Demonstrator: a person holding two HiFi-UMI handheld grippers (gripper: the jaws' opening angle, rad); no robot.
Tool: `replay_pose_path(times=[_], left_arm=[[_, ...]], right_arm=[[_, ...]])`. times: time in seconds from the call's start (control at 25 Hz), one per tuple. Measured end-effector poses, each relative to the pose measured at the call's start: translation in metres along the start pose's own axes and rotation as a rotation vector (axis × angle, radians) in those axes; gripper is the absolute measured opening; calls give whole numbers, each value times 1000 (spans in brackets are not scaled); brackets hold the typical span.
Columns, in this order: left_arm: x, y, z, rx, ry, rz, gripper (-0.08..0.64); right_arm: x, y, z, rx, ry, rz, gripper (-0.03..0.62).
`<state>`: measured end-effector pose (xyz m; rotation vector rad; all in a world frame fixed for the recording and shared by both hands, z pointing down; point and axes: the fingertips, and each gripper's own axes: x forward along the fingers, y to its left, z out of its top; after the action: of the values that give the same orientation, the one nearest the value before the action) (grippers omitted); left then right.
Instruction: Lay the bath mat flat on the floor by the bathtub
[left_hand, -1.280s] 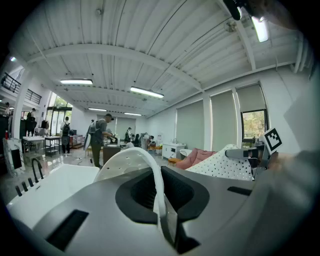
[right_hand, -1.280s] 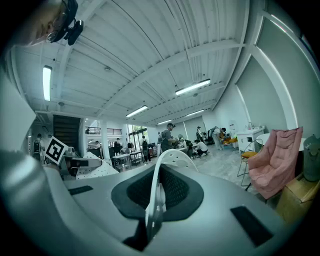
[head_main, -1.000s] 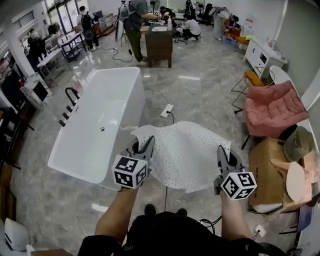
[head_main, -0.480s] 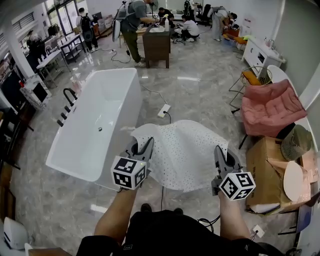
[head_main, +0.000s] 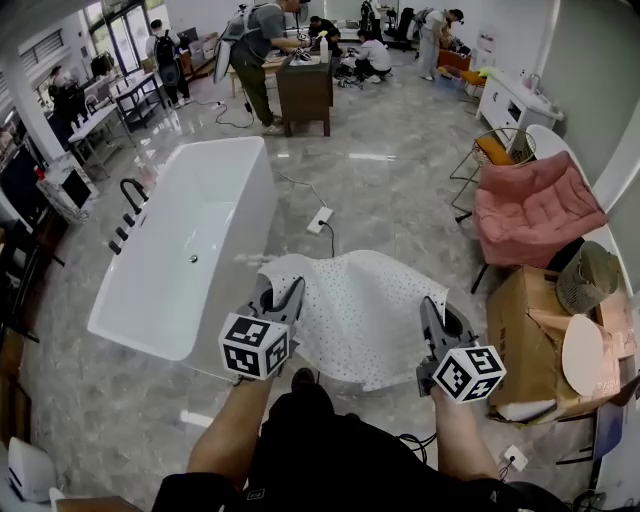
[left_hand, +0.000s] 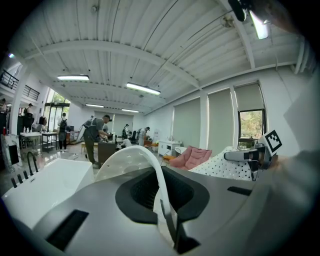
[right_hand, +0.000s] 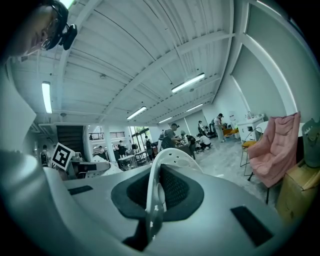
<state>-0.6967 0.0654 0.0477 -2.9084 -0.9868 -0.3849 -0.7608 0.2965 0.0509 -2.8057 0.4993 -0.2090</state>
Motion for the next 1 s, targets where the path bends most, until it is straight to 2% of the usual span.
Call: replay_pose_path(times=[0.32,0.52,0.76,1.0], left_arm=[[40,-2,-7,-39,11,-33,21],[85,8,-2,-48,3,-62,21],[160,32,9,-37,17,-104,21],[229,78,28,-15,48,-132,21]], right_arm=[[12,-23,-4,-5,43,-15,21],[40,-48,0,-7,59,-30,21],[105,-97,9,7,88,-51,21],[189,-137,29,34,101,-62,21]])
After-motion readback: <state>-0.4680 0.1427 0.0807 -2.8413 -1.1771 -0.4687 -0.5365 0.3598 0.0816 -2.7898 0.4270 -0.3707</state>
